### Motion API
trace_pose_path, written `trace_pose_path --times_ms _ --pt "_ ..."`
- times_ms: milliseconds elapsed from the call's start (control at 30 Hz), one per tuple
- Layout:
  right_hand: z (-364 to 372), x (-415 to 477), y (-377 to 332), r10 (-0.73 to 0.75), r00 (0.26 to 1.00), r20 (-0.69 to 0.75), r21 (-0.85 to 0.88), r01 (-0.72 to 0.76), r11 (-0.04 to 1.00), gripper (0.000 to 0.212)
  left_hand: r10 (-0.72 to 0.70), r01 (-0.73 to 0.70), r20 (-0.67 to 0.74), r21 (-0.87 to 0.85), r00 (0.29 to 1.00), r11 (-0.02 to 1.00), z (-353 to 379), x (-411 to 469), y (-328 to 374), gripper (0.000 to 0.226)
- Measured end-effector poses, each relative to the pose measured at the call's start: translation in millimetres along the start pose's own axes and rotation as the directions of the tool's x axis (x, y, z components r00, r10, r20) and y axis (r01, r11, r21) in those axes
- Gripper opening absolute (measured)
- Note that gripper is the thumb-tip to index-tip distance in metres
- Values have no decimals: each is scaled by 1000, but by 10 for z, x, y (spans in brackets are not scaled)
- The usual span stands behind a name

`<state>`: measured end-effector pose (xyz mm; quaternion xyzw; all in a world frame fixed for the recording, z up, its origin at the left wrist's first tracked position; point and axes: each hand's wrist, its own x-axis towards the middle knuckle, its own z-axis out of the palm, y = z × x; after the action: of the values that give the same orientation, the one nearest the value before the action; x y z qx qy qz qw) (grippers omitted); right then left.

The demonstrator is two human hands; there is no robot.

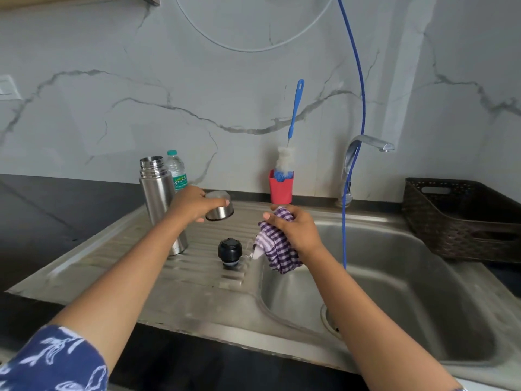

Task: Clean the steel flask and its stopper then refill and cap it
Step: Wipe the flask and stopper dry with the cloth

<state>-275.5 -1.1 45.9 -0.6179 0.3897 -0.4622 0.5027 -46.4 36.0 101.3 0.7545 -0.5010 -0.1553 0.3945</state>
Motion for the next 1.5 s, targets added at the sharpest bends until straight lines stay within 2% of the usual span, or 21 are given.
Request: trace_pose_path --times_ms 100,267,400,633,767,833,900,967,1000,1067,1133,1267,1367,1433,1500 --pt "-43 3 124 42 999 -13 50 -42 998 33 -62 58 13 202 998 978 124 87 -147 48" --pt "-120 7 229 92 995 -29 125 -88 988 36 -174 151 46 318 984 936 288 125 -248 53" --pt "-146 17 265 111 993 -31 114 -107 988 39 -186 151 48 405 981 902 361 178 -302 59" --pt "-161 21 247 113 993 -31 127 -108 986 42 -184 137 77 413 980 901 370 164 -293 38" --pt "-173 7 232 128 991 -29 160 -122 979 39 -247 176 128 407 961 896 318 130 -299 48" --pt "-171 -1 226 134 990 -41 163 -125 979 39 -213 123 114 525 970 842 281 117 -269 61" --pt "-180 -14 197 135 990 -43 169 -126 977 37 -32 -11 62 589 998 808 249 61 -192 69" --pt "-197 -29 164 131 990 -48 183 -121 976 35 144 -164 77 484 986 859 224 -6 -118 71" --pt "-209 -32 153 136 989 -56 191 -123 974 34 177 -221 140 430 974 876 215 -42 -87 73" --pt "-243 -26 138 151 986 -76 188 -135 973 32 82 -243 333 476 939 845 253 -121 -50 81" --pt "-297 -39 106 179 980 -83 201 -159 966 34 -69 -220 444 566 893 795 335 -196 -54 86" --pt "-466 -103 65 247 967 -67 272 -221 937 36 -120 -146 436 529 892 836 431 -276 -10 66" --pt "-636 -128 89 316 949 -9 308 -298 903 53 -92 -123 391 490 916 863 473 -289 43 47" --pt "-762 -161 59 355 935 -12 327 -332 885 47 -42 -84 348 339 937 937 511 -284 105 37" --pt "-931 -192 15 388 920 -52 364 -344 866 32 -7 -21 347 76 938 997 600 -319 228 25"
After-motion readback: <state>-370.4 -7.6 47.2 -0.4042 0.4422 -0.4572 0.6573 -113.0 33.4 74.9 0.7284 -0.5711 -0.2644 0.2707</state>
